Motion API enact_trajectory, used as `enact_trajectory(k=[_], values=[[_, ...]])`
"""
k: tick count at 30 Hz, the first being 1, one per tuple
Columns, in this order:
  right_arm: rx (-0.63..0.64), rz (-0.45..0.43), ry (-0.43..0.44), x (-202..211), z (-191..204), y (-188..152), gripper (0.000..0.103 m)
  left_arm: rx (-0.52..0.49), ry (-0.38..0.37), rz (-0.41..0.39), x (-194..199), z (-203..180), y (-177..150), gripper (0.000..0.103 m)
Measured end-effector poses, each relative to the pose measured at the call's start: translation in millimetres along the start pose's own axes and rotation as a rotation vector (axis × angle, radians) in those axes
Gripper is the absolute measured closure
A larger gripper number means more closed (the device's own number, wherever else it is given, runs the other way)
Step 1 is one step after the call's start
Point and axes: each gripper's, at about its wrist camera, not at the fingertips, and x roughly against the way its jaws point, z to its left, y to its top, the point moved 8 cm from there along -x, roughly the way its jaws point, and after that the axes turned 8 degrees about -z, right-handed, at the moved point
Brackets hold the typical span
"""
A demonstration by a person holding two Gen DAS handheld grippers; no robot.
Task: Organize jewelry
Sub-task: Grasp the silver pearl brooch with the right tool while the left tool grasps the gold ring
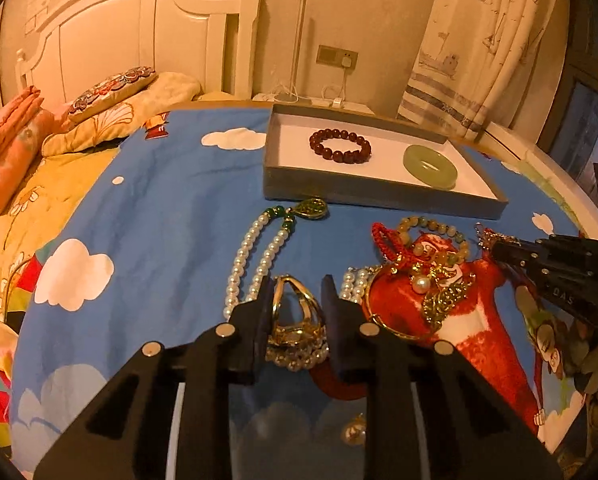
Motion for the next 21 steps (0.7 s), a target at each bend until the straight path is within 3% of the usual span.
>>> enact_trajectory(k=[21], values=[[-0.032, -0.045, -0.015, 9.0, -8.5, 4.0, 0.09, -0.024, 0.009, -0.065, 15.1, -5.1, 6.1, 0.079]])
